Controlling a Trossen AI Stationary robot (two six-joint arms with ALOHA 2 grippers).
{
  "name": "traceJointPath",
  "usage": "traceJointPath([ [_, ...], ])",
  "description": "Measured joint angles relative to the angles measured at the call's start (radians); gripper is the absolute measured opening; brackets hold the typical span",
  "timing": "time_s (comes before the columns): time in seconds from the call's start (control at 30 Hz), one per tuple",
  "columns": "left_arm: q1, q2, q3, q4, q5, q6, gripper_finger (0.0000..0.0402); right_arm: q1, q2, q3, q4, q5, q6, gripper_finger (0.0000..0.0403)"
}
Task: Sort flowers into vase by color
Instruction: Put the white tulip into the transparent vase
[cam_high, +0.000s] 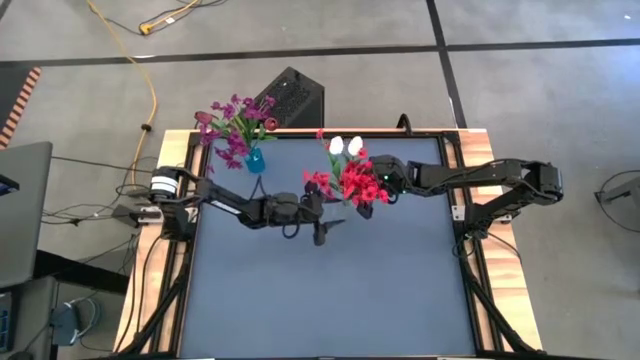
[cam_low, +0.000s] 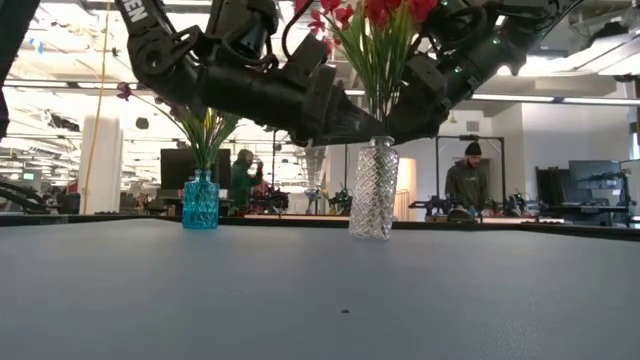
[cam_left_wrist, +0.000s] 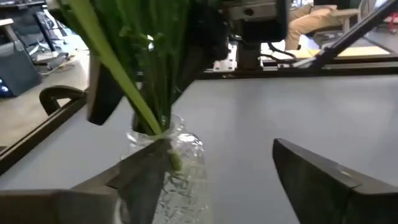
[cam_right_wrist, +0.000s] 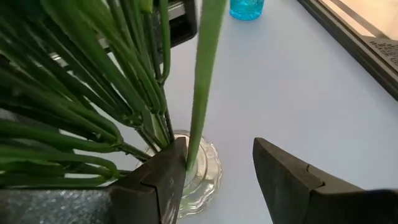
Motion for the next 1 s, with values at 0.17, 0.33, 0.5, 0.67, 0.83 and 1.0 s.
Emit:
traceJointPath([
  [0.17, 0.002, 0.001, 0.013, -0.002, -0.077, 0.013, 0.0325, -0.001, 0.000, 0.000, 0.002, -0.010, -0.010, 0.0212],
  [0.33, 0.016, 0.011, 0.041, -0.017, -0.106, 0.002, 0.0346, 0.002, 0.000, 0.000, 0.004, -0.021, -0.010, 0.0212],
  [0.5, 0.041, 0.075, 0.130, -0.062, -0.093, -0.052, 0.0348, 0.002, 0.006, 0.000, 0.014, -0.022, -0.010, 0.0212],
  [0.67, 0.048, 0.132, 0.201, -0.140, -0.083, -0.073, 0.0348, 0.007, 0.006, 0.000, 0.009, -0.022, -0.007, 0.0212],
  [0.83, 0.048, 0.129, 0.188, -0.134, -0.120, -0.057, 0.0340, 0.015, 0.006, 0.001, 0.004, -0.023, -0.008, 0.0212],
  [1.0, 0.048, 0.128, 0.164, -0.151, -0.100, -0.085, 0.0309, 0.014, 0.006, 0.001, 0.006, -0.023, -0.008, 0.0212],
])
